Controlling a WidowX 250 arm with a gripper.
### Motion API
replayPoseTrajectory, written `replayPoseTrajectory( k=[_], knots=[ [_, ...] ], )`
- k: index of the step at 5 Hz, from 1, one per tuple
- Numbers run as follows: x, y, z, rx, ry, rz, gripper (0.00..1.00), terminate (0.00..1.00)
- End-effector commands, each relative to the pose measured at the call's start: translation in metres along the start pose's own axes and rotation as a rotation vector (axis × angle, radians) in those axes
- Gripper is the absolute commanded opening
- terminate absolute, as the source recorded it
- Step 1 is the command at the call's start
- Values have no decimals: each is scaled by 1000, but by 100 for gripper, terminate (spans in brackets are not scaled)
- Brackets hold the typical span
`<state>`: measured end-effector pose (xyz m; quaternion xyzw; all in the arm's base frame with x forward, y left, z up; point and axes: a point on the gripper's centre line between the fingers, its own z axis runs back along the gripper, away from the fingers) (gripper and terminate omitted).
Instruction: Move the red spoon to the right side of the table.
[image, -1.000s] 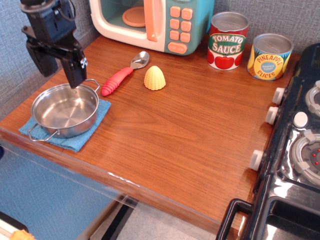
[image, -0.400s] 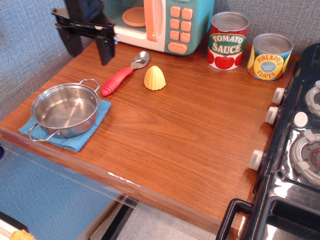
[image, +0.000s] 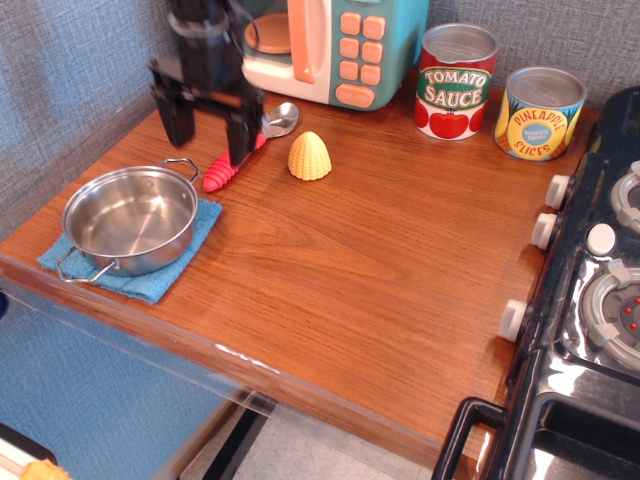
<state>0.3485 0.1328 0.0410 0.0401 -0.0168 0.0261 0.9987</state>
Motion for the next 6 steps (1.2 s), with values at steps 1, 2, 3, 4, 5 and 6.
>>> replayPoseTrajectory(
  k=[1, 2, 3, 4, 5, 6],
  knots=[
    [20, 5, -6, 17, -41, 17, 100, 0],
    [26, 7, -11, 7, -39, 28, 100, 0],
    [29, 8, -14, -3, -35, 35, 100, 0],
    [31, 13, -27, -22, -13, 48, 0, 0],
    [32, 20, -25, -40, -15, 58, 0, 0],
    [41, 21, -3, -76, -50, 53, 0, 0]
  ],
)
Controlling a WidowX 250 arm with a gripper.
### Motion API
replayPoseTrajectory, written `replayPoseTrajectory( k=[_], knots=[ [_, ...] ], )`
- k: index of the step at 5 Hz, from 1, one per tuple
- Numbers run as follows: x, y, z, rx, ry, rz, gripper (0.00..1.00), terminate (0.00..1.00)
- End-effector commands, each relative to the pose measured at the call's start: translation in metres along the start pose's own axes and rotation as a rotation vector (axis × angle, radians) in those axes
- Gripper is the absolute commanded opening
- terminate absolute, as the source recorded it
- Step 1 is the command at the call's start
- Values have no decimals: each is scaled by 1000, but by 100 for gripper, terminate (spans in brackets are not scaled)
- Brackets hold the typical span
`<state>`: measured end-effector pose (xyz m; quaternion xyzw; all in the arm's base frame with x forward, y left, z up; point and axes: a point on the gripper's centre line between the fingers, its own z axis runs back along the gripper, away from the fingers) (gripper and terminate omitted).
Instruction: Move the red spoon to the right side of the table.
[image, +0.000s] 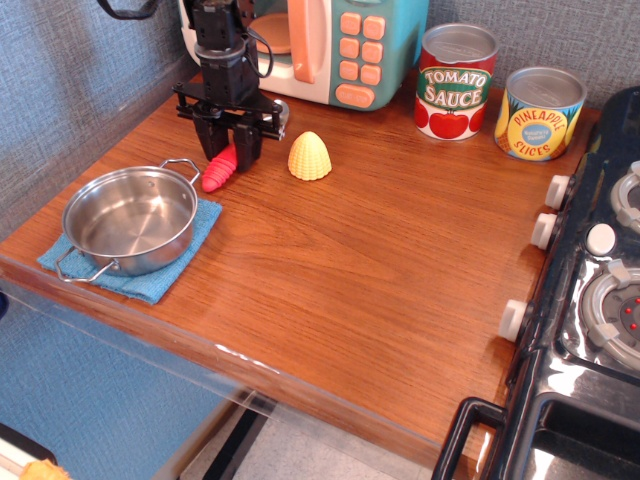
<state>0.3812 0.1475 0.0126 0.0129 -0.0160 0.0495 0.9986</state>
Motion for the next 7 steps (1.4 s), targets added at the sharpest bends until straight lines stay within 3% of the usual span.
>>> replayPoseTrajectory(
  k=[1, 2, 3, 5, 6, 7],
  knots=[
    [26, -1, 62, -69, -126, -13, 0, 0],
    [38, -14, 93, -99, -185, -38, 0, 0],
    [20, -45, 126, -117, -248, -115, 0, 0],
    [-76, -111, 124, -119, -258, -274, 0, 0],
    [-107, -148, 104, -116, -200, -340, 0, 0],
    [-109, -173, 82, -121, -128, -286, 0, 0]
  ],
)
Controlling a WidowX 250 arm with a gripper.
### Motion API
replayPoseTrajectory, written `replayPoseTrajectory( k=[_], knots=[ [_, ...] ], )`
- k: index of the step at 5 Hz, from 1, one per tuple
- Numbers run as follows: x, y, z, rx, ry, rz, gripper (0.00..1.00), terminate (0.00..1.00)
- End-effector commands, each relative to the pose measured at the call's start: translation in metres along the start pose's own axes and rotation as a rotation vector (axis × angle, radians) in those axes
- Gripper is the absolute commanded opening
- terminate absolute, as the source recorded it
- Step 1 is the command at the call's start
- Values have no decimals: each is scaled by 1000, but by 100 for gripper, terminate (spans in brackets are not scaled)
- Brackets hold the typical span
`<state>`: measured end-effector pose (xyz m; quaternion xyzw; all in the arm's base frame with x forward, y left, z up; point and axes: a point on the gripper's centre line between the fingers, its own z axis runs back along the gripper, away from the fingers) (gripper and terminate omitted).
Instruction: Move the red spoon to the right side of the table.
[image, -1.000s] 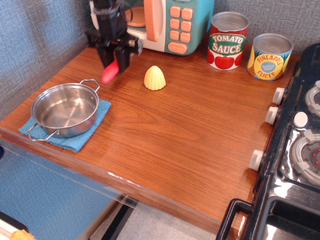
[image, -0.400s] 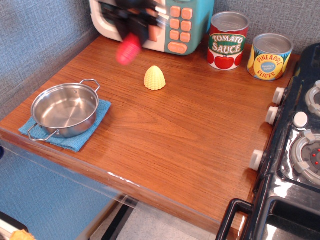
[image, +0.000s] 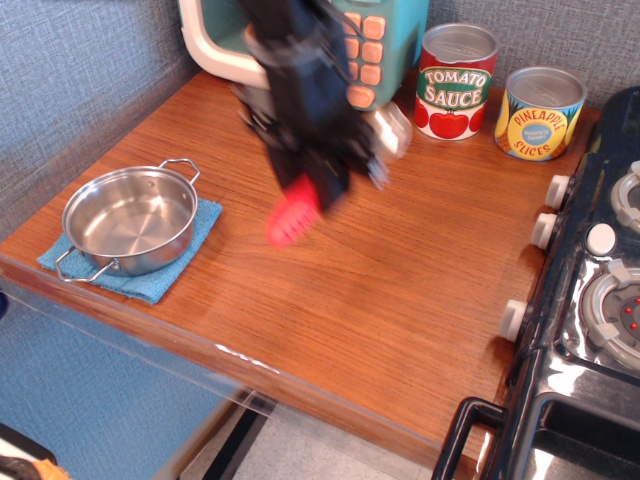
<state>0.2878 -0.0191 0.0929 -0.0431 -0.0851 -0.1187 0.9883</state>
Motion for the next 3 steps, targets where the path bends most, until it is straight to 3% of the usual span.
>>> replayPoseTrajectory(
  k=[1, 3],
  knots=[
    [15, -19, -36, -48, 72, 102, 0, 0],
    [13, -18, -83, -35, 170, 127, 0, 0]
  ],
)
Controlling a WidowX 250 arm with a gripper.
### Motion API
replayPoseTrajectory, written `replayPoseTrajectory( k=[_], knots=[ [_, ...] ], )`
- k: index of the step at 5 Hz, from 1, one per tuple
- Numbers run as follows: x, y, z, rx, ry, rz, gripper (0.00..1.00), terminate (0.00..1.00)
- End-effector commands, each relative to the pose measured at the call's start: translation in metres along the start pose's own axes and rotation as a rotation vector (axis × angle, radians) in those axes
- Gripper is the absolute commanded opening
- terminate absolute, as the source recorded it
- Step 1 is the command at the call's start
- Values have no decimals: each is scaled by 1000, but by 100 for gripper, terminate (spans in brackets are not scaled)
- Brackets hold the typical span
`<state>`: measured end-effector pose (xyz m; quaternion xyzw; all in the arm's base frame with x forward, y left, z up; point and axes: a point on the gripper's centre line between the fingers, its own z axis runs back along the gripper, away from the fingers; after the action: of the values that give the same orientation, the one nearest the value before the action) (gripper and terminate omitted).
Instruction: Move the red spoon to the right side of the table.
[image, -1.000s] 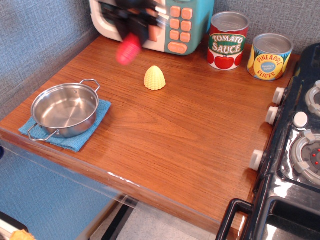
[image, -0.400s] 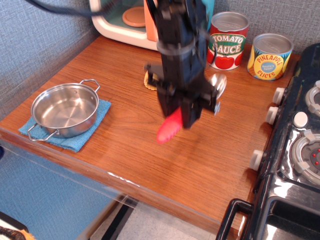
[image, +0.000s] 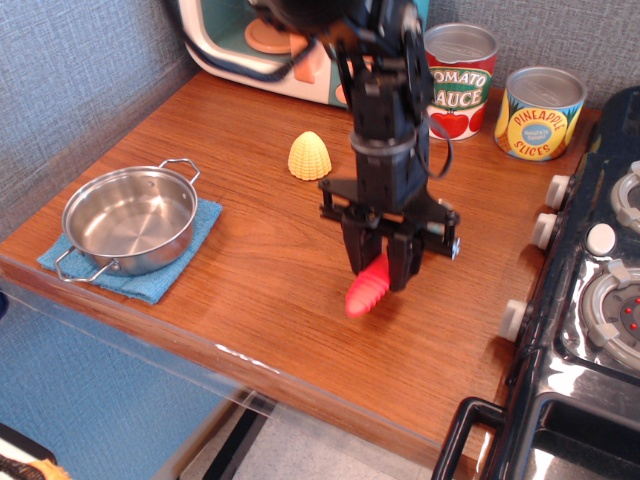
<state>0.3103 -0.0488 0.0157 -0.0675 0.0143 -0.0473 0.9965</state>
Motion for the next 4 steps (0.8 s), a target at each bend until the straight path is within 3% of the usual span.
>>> replayPoseTrajectory(
  k=[1, 2, 3, 4],
  knots=[
    [-14, -1, 1, 60, -59, -51, 100, 0],
    [-25, -4, 23, 64, -134, -89, 100, 0],
    [-32, 3, 61, 66, -227, -129, 100, 0],
    [-46, 27, 84, 77, -255, -127, 100, 0]
  ],
)
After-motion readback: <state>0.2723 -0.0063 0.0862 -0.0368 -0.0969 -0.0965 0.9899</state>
